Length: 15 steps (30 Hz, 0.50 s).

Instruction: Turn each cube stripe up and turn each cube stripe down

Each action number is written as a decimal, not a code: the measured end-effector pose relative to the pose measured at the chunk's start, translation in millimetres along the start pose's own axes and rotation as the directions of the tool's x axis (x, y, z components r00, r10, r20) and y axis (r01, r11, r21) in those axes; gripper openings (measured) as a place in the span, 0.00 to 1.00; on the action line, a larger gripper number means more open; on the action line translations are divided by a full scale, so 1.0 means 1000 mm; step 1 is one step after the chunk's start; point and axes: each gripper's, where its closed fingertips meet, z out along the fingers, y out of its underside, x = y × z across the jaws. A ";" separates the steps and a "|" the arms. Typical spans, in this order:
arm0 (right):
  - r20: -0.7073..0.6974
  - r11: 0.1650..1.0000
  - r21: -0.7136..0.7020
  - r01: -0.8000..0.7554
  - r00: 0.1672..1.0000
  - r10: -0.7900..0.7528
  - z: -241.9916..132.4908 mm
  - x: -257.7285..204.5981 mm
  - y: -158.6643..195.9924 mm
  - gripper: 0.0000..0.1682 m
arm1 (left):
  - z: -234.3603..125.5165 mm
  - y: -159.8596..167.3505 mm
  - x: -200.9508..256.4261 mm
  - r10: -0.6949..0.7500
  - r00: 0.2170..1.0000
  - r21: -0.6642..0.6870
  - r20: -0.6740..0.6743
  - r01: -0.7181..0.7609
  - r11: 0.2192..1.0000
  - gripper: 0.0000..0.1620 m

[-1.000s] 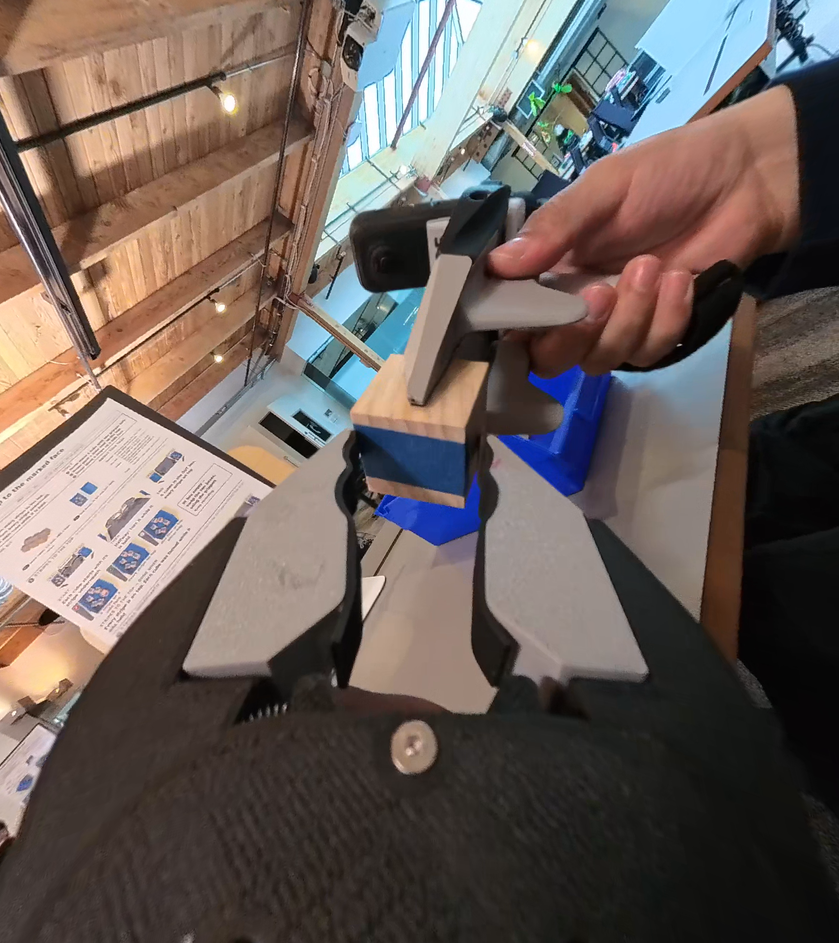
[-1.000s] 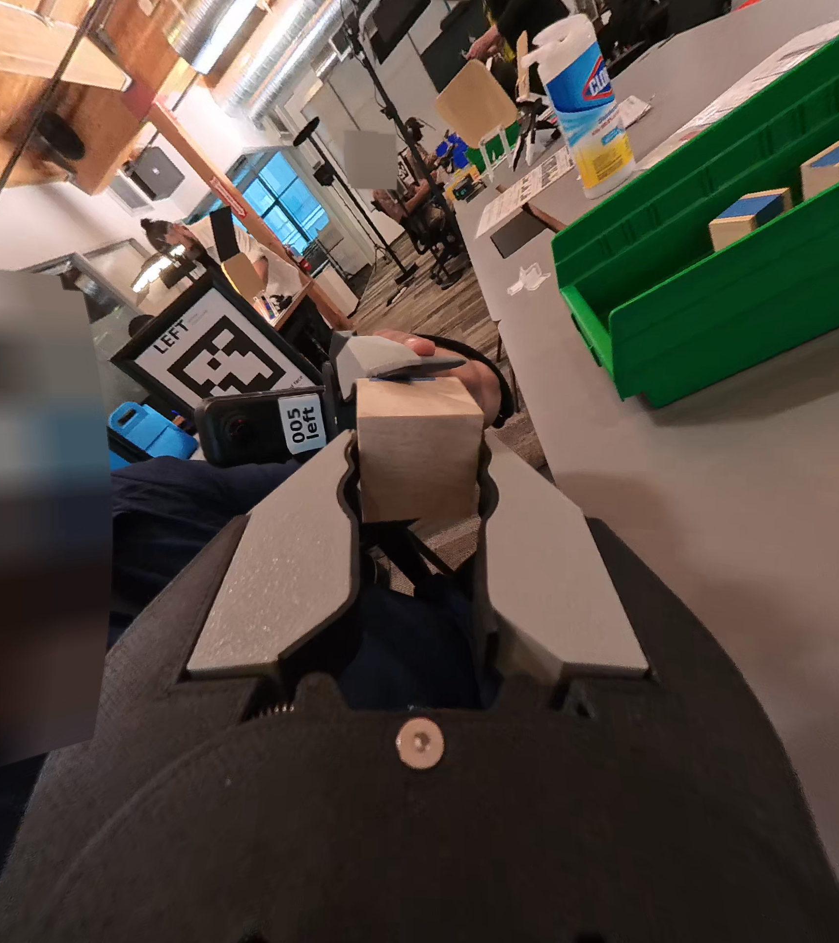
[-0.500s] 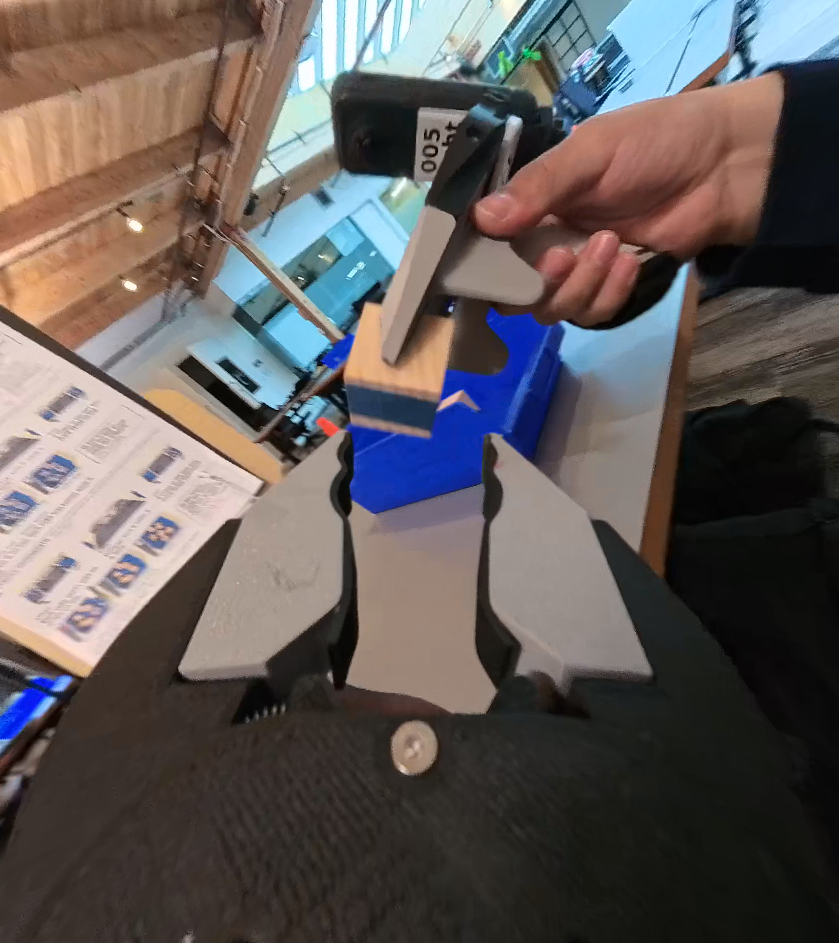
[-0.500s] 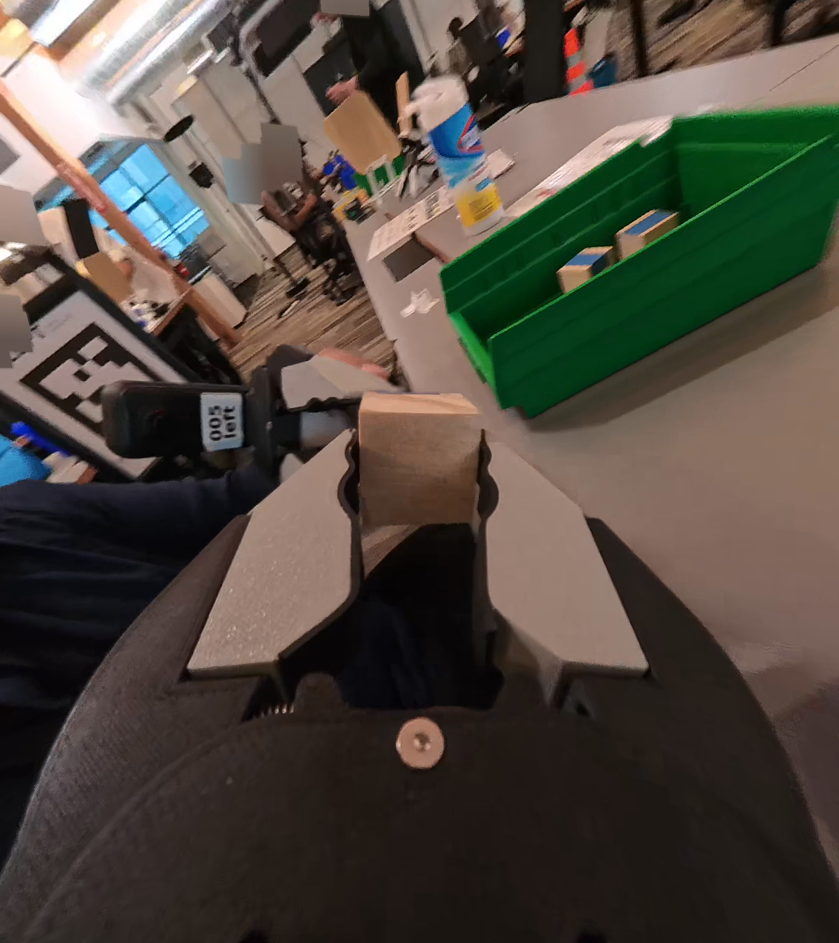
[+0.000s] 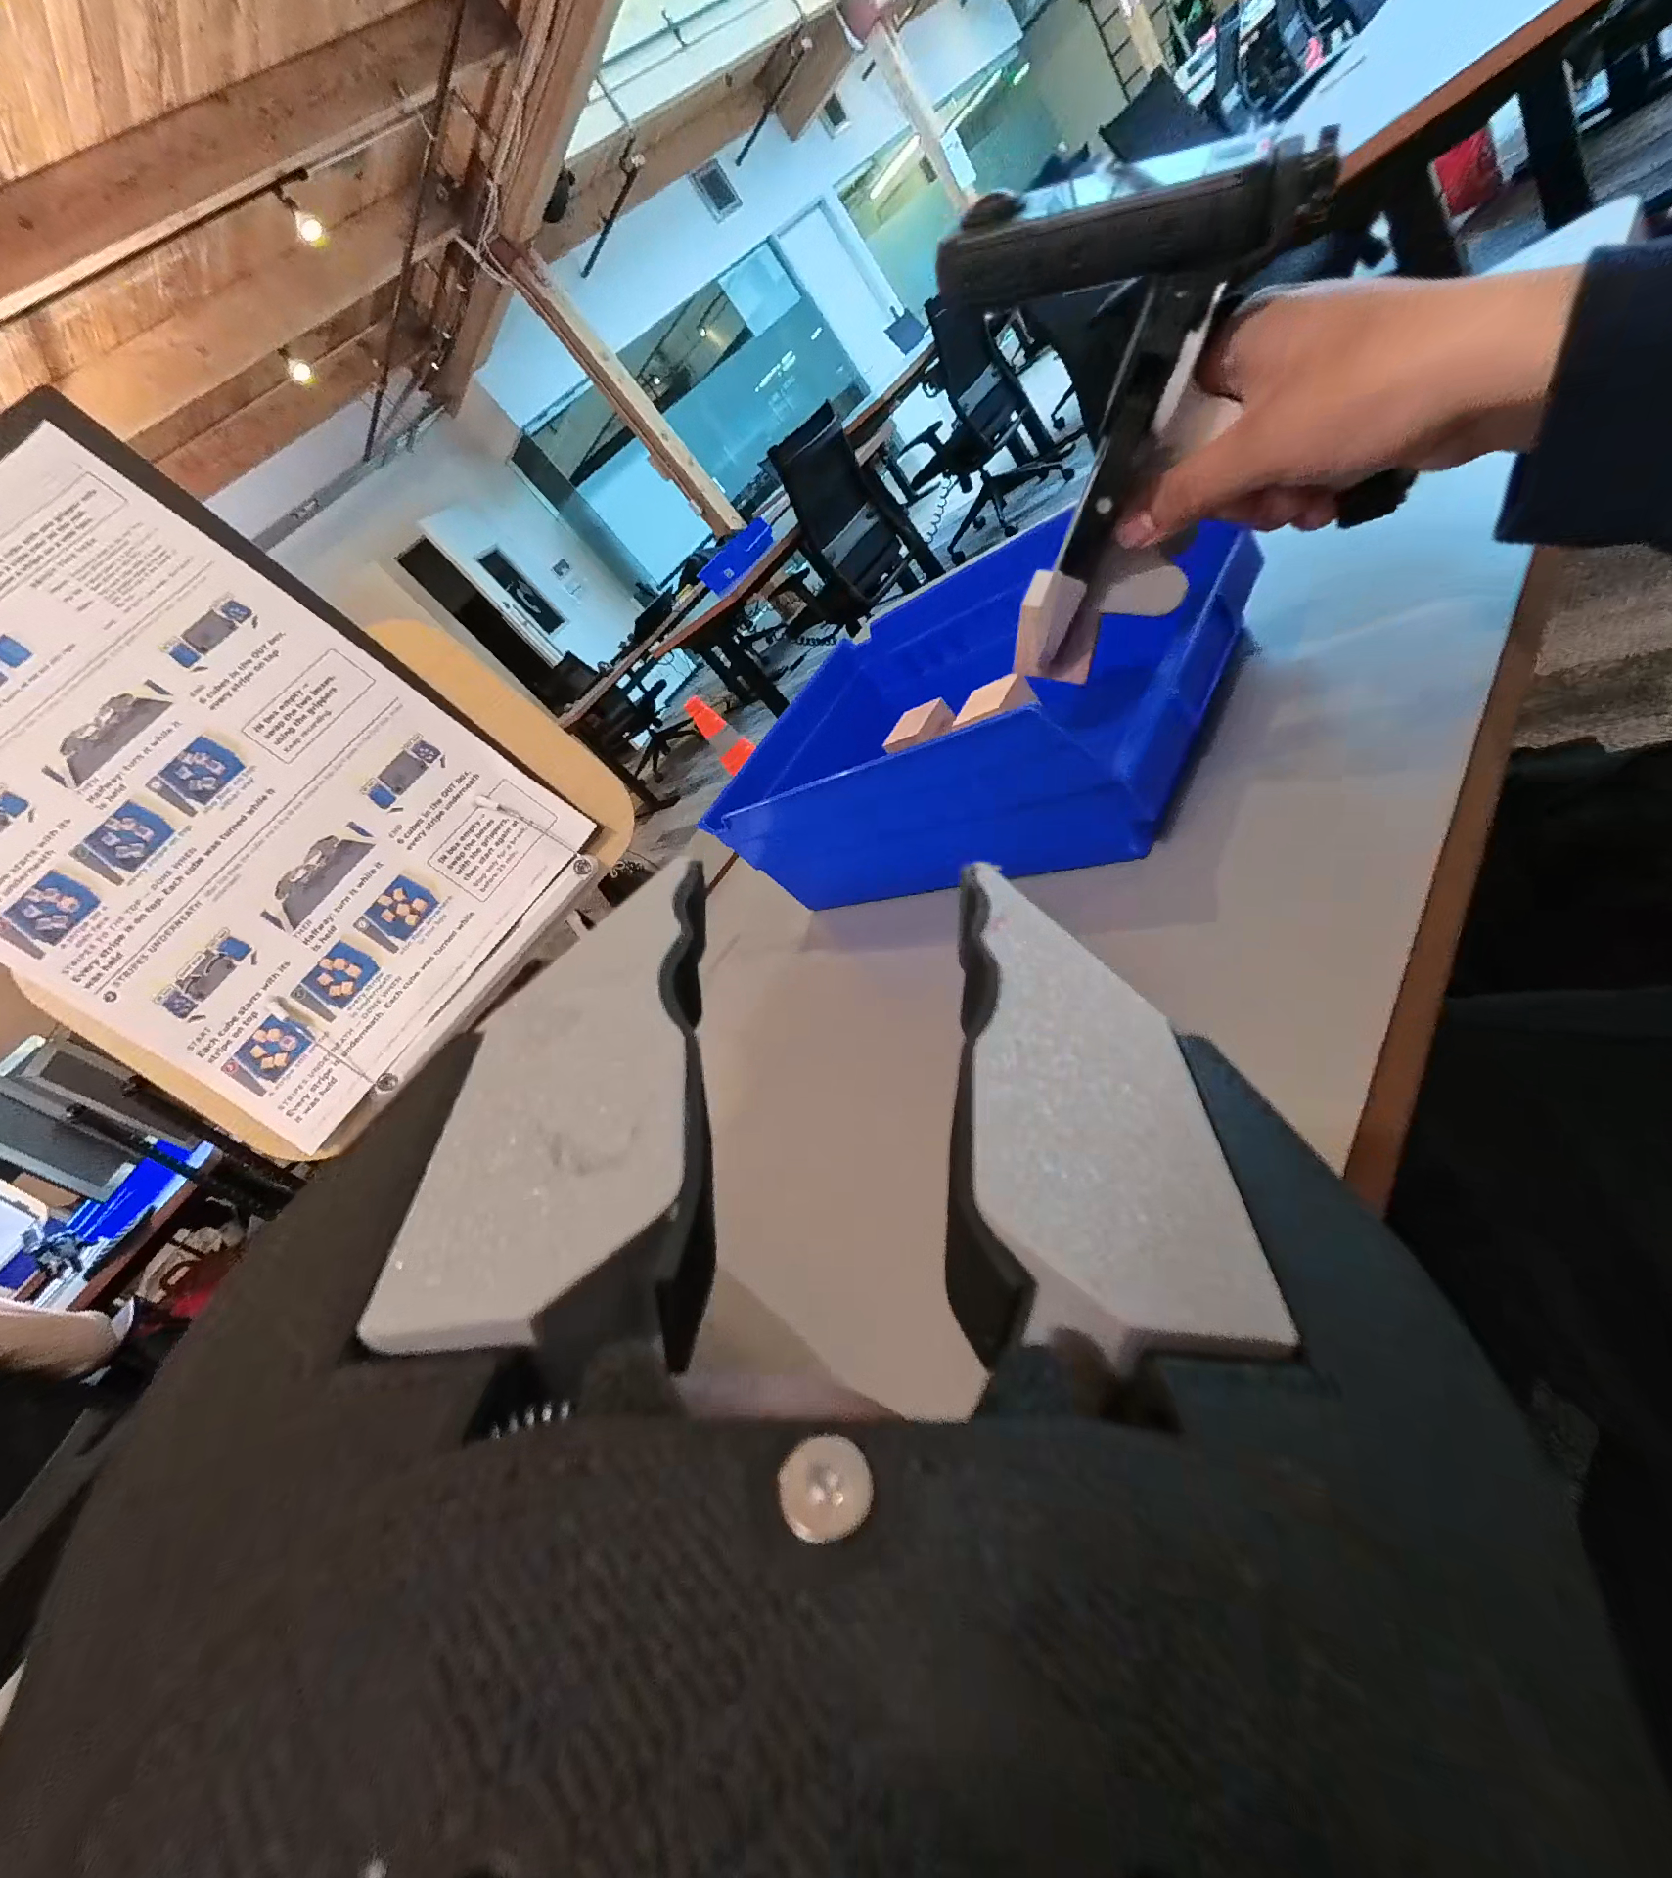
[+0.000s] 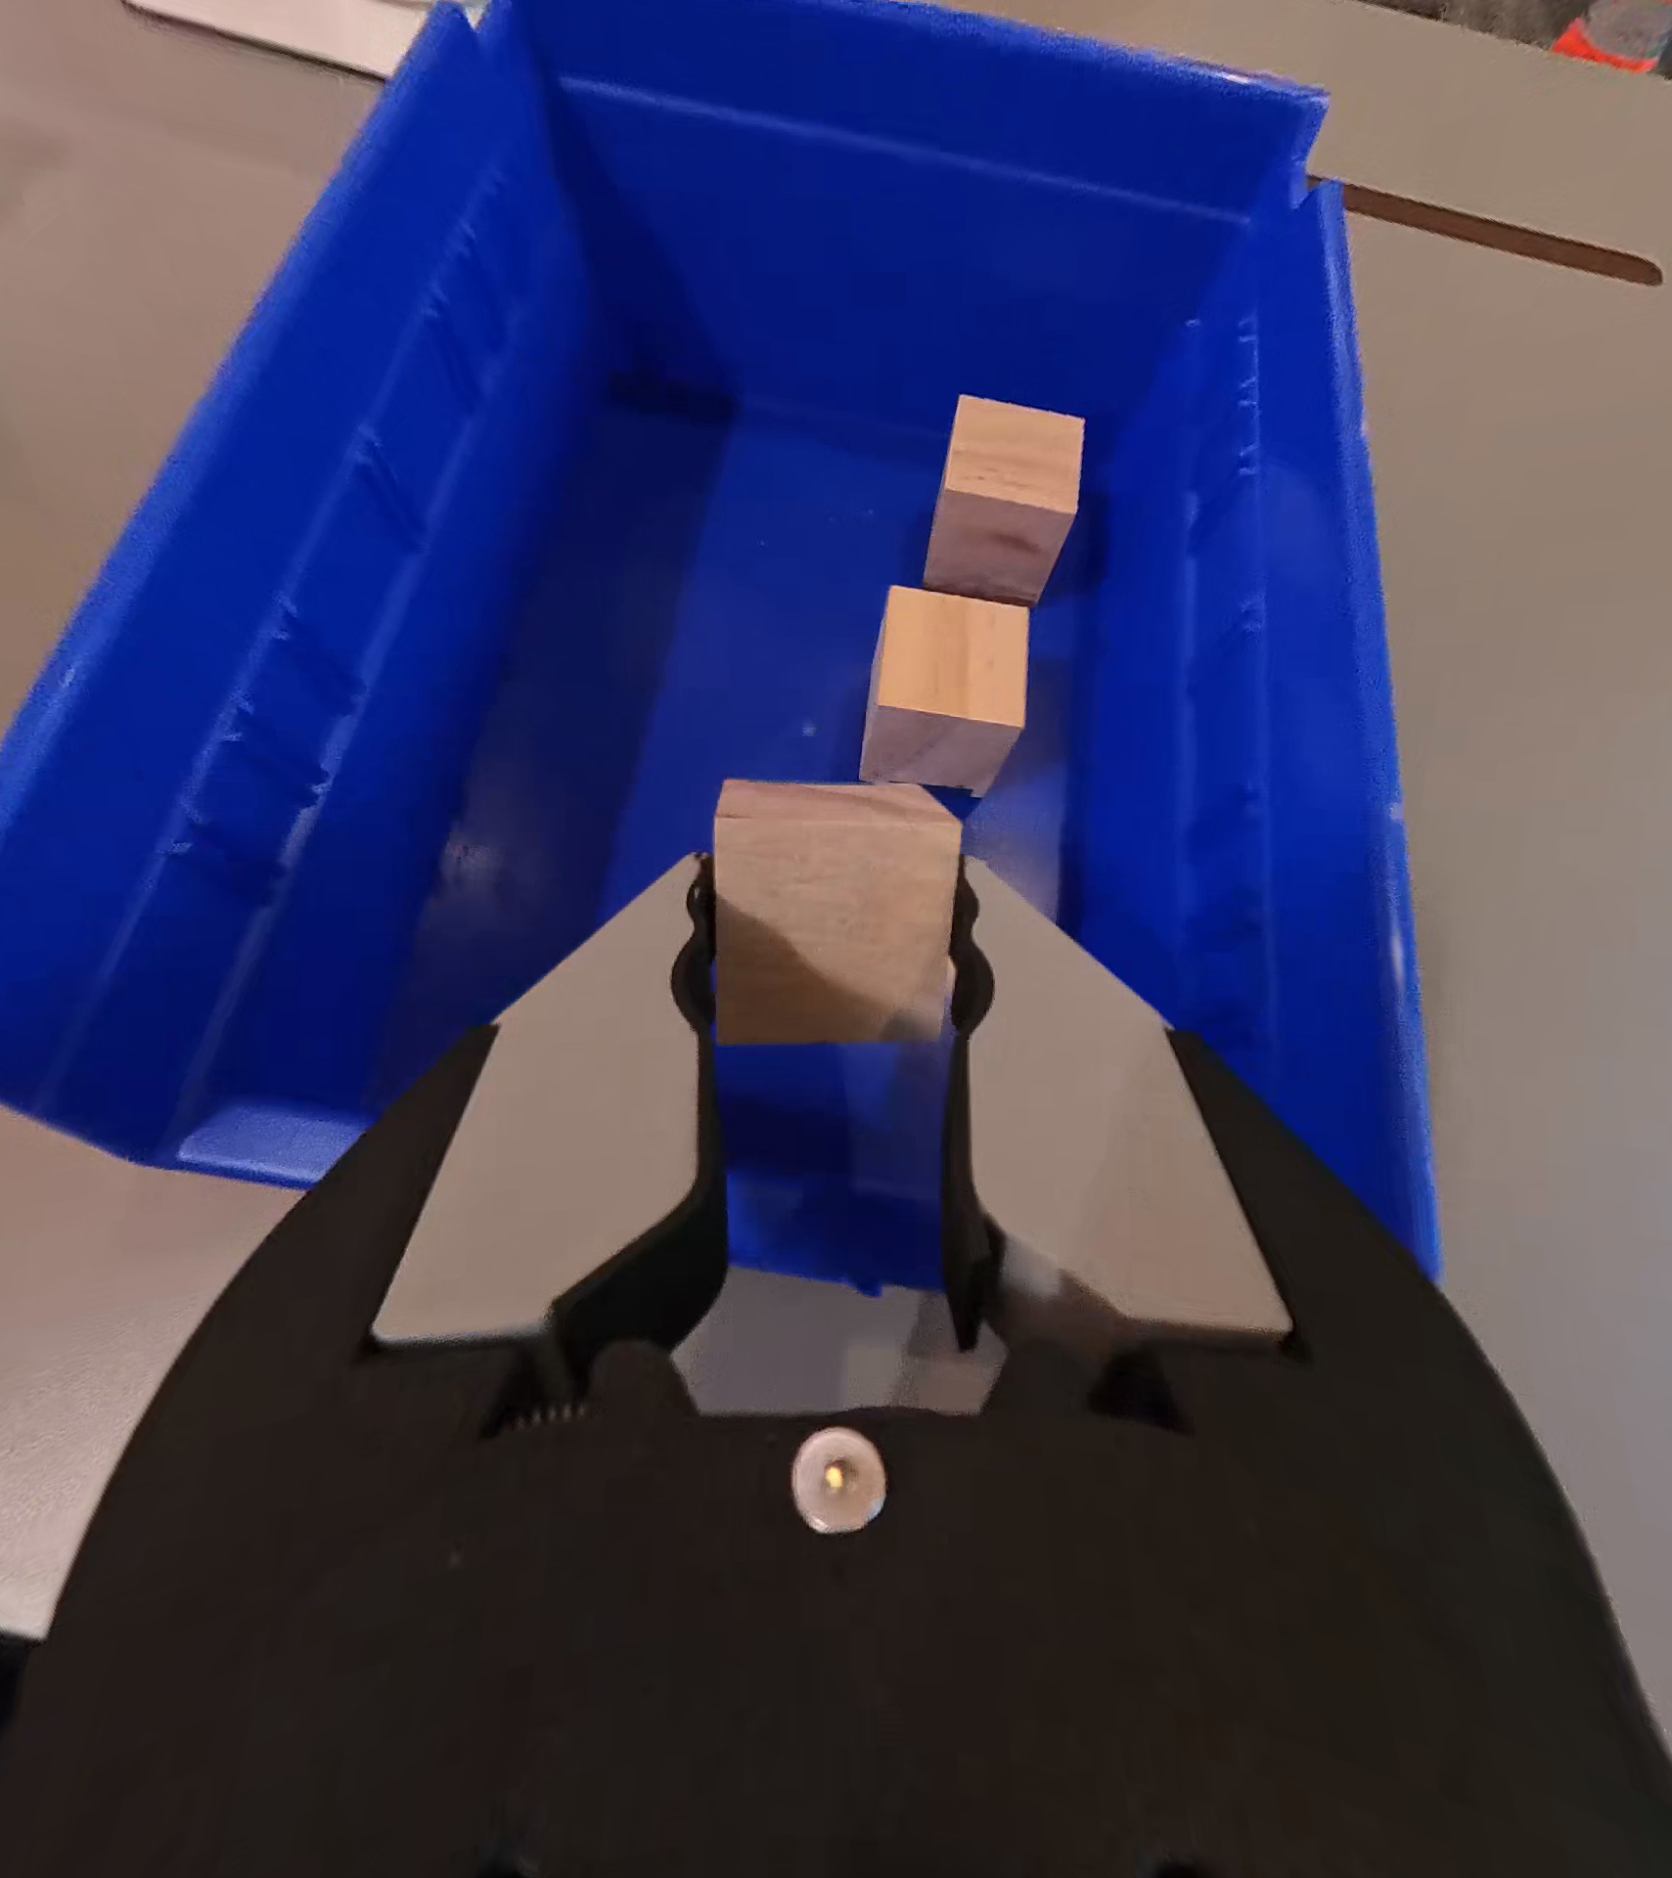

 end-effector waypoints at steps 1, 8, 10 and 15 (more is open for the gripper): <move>0.001 1.000 -0.006 0.005 1.000 -0.005 0.004 -0.001 0.000 0.26 | 0.001 0.001 0.001 -0.001 1.000 -0.006 -0.005 0.001 1.000 0.30; -0.013 0.994 -0.112 -0.011 1.000 0.009 0.019 0.008 0.015 0.26 | 0.001 0.002 0.005 -0.012 1.000 -0.013 -0.023 0.012 1.000 0.29; 0.009 0.993 -0.117 -0.025 1.000 0.026 0.021 0.008 0.017 0.26 | 0.002 0.004 0.005 -0.017 1.000 -0.019 -0.024 0.016 1.000 0.29; 0.001 0.990 -0.139 -0.029 1.000 0.030 0.022 0.015 0.019 0.26 | 0.005 0.008 0.008 -0.012 0.999 -0.033 -0.030 0.011 0.999 0.29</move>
